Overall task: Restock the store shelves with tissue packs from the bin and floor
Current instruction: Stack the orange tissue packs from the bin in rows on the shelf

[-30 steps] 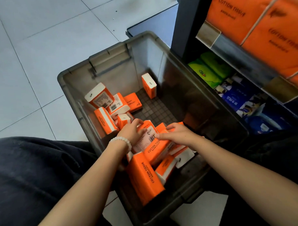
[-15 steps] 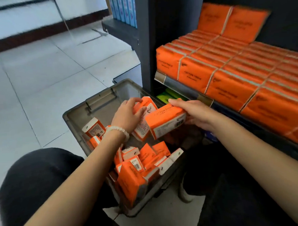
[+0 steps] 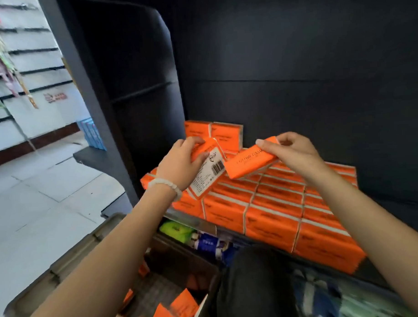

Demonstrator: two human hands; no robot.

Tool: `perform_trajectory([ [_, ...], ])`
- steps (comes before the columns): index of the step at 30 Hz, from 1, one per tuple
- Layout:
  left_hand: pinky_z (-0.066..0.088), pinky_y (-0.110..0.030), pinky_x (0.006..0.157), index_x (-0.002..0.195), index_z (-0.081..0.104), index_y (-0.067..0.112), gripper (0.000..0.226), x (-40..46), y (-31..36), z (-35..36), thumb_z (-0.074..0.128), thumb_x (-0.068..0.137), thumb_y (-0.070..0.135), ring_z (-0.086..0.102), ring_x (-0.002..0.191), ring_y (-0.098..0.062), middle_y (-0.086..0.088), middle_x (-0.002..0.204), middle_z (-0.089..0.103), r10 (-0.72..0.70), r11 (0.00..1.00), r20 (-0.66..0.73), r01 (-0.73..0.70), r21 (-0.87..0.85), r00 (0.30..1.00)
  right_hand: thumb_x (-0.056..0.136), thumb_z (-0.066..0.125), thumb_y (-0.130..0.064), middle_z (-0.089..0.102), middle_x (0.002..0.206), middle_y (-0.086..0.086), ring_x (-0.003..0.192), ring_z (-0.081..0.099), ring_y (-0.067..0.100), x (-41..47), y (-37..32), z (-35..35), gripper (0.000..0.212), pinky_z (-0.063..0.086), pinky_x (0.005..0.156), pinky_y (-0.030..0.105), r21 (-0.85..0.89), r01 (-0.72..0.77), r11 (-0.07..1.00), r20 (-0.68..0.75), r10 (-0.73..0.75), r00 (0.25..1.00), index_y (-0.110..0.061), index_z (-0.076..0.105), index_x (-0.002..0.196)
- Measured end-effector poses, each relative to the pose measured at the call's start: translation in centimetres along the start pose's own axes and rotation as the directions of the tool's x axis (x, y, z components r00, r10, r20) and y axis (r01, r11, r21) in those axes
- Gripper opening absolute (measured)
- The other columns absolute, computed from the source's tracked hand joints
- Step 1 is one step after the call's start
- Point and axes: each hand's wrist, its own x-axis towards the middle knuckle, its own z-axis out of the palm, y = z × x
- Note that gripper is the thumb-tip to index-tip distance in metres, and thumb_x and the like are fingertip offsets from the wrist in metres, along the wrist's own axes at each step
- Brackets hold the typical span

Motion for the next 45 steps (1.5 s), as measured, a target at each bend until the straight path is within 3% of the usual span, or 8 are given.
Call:
perform_trajectory([
  [7, 0.045, -0.040, 0.090, 0.127, 0.049, 0.027, 0.039, 4.9, 2.3, 6.0, 0.056, 0.090, 0.038, 0.054, 0.110, -0.029, -0.004, 0.122, 0.051, 0.077, 0.995, 0.158, -0.087, 0.054, 0.984, 0.069, 0.082, -0.024, 0.062, 0.103, 0.007, 0.085, 0.058, 0.011, 2.4, 7.3, -2.7, 0.029, 0.045, 0.071, 0.014, 0.000, -0.017, 1.000, -0.011, 0.017, 1.000, -0.025, 0.060, 0.088],
  [12, 0.045, -0.040, 0.091, 0.127, 0.048, 0.028, 0.041, 5.8, 2.4, 8.7, 0.056, 0.089, 0.040, 0.052, 0.113, -0.022, 0.001, 0.124, 0.051, 0.133, 0.977, 0.211, -0.164, 0.138, 0.968, 0.047, 0.087, -0.037, 0.055, 0.119, 0.006, 0.109, 0.056, 0.020, 3.5, 11.8, -4.4, 0.061, 0.045, 0.099, 0.045, -0.150, -0.031, 0.988, 0.199, 0.061, 0.978, -0.044, 0.056, 0.100],
  [16, 0.045, -0.041, 0.091, 0.127, 0.049, 0.027, 0.043, 6.0, 2.0, 9.6, 0.057, 0.088, 0.043, 0.053, 0.112, -0.021, 0.003, 0.123, 0.053, 0.132, 0.979, 0.180, -0.157, 0.133, 0.975, 0.062, 0.086, -0.031, 0.046, 0.132, -0.006, 0.123, 0.047, 0.016, 3.6, 11.7, -4.8, 0.082, 0.038, 0.105, 0.034, -0.147, -0.073, 0.986, 0.192, 0.101, 0.976, -0.033, 0.043, 0.131],
  [20, 0.045, -0.040, 0.094, 0.130, 0.047, 0.025, 0.049, 5.9, 1.6, 9.5, 0.058, 0.087, 0.045, 0.052, 0.115, -0.019, 0.004, 0.127, 0.052, 0.114, 0.980, 0.196, -0.142, 0.137, 0.974, 0.074, 0.075, -0.042, 0.040, 0.144, 0.003, 0.128, 0.044, 0.020, 4.4, 11.5, -4.5, 0.091, 0.037, 0.106, 0.035, -0.177, -0.123, 0.976, 0.204, 0.159, 0.966, -0.024, 0.023, 0.146],
  [29, 0.042, -0.042, 0.100, 0.130, 0.049, 0.025, 0.049, 6.3, 1.3, 9.4, 0.063, 0.086, 0.040, 0.049, 0.119, -0.017, 0.004, 0.128, 0.052, 0.093, 0.992, 0.224, -0.108, 0.057, 0.970, 0.061, 0.088, -0.021, 0.047, 0.132, 0.000, 0.117, 0.050, 0.018, 5.1, 9.3, -4.5, 0.102, 0.042, 0.097, 0.031, -0.299, -0.074, 0.951, 0.239, 0.150, 0.959, -0.024, 0.028, 0.144],
  [35, 0.031, -0.041, 0.103, 0.132, 0.048, 0.028, 0.052, 6.1, 2.0, 8.4, 0.064, 0.084, 0.040, 0.043, 0.122, -0.015, 0.007, 0.126, 0.050, 0.173, 0.968, 0.123, -0.192, 0.160, 0.977, 0.067, 0.084, -0.015, 0.044, 0.113, -0.004, 0.104, 0.048, 0.014, 4.7, 7.8, -5.2, 0.061, 0.039, 0.083, 0.023, -0.336, 0.076, 0.939, 0.097, -0.045, 0.994, -0.027, 0.055, 0.119],
  [42, 0.042, -0.034, 0.096, 0.115, 0.061, 0.030, 0.044, 3.6, 0.4, 8.2, 0.061, 0.080, 0.056, 0.051, 0.111, -0.011, 0.009, 0.117, 0.054, 0.166, 0.981, 0.275, -0.188, 0.055, 0.947, 0.075, 0.076, -0.009, 0.037, 0.115, -0.004, 0.104, 0.044, 0.013, 3.2, 8.7, -5.9, 0.048, 0.041, 0.075, 0.022, -0.298, 0.035, 0.954, 0.106, -0.003, 0.994, -0.031, 0.050, 0.108],
  [45, 0.042, -0.038, 0.099, 0.124, 0.055, 0.028, 0.055, 3.4, -0.3, 7.9, 0.064, 0.078, 0.056, 0.049, 0.118, -0.016, 0.005, 0.125, 0.052, 0.101, 0.990, 0.330, -0.127, 0.058, 0.938, 0.078, 0.074, -0.012, 0.039, 0.116, -0.006, 0.101, 0.045, 0.011, 2.9, 8.5, -6.1, 0.045, 0.039, 0.063, 0.013, -0.290, 0.029, 0.957, 0.117, 0.006, 0.993, -0.030, 0.049, 0.111],
])
